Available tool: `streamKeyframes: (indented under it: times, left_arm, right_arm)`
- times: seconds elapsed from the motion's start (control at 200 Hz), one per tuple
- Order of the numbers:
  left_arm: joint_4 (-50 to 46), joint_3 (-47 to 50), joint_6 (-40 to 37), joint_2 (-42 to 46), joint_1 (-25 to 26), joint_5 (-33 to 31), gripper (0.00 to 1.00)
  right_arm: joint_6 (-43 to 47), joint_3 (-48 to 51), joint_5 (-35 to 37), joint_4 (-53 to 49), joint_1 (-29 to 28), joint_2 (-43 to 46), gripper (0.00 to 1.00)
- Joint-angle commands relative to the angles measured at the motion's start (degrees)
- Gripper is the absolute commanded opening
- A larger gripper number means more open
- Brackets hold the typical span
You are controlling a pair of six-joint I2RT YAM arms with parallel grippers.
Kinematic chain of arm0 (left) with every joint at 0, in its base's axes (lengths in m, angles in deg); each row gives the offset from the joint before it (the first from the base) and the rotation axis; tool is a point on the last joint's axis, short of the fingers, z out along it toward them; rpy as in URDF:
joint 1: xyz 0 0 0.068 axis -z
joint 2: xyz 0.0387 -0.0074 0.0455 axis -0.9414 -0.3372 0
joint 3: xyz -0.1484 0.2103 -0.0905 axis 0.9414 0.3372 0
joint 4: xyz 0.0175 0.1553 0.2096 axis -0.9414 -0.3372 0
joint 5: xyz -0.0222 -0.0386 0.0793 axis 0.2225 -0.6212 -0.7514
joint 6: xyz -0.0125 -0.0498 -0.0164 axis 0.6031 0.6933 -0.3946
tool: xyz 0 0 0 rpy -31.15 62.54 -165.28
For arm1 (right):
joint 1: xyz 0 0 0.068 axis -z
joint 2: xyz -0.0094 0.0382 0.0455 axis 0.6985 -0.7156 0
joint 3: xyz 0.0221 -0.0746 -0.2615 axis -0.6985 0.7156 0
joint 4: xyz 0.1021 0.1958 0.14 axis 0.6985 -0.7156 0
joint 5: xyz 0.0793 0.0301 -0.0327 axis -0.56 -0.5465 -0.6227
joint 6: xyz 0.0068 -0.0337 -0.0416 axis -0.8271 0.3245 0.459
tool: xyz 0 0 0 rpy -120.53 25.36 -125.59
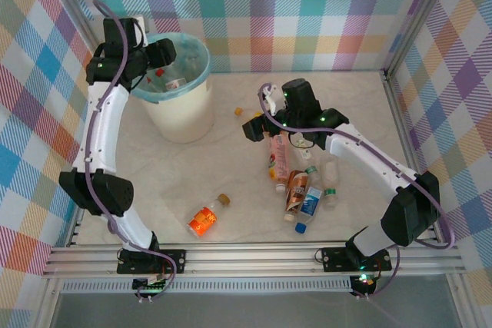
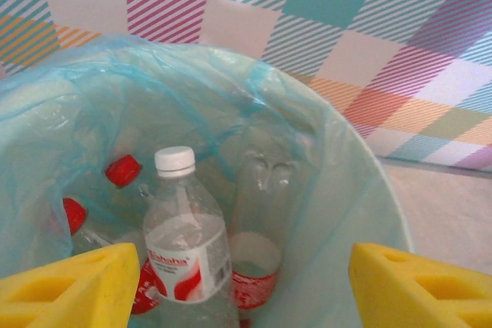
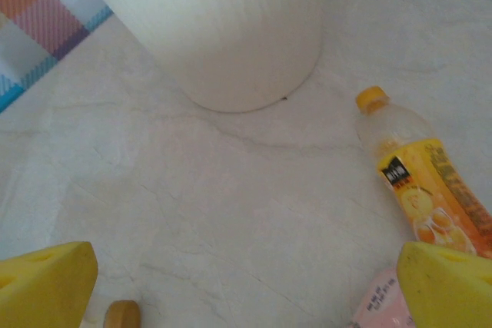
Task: Put the plastic bottles in the bin
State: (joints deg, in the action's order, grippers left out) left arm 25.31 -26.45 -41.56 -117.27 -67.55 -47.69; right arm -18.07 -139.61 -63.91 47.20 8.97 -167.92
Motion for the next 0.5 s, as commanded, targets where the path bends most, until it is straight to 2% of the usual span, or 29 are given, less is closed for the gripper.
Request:
streamKeyframes:
  times: [0.0,0.15,0.35,0.495]
  left_arm:
    - [1.5,3.3,2.3,6.7,1.4,2.4,0.72]
    - [4.0,10.6,0.3,12.9,7.9,-0.8,0.72]
    - [6.9,20.0,-2.6,17.6,19.5,-4.8,0.72]
    - [10.4,27.6,-0.5,20.8,22.9,-3.4,0.72]
  right_arm:
    - [-0.8,-1.5,5.1,-4.7,0.3,-0.2,1.00]
    - [-3.3,-1.2,7.9,-9.7,3.1,-2.2,1.00]
    - [-8.1,1.1,4.2,-13.4,5.3,-4.7,1.00]
    - [-9.9,4.0,4.5,-15.2,5.3,-6.4,1.00]
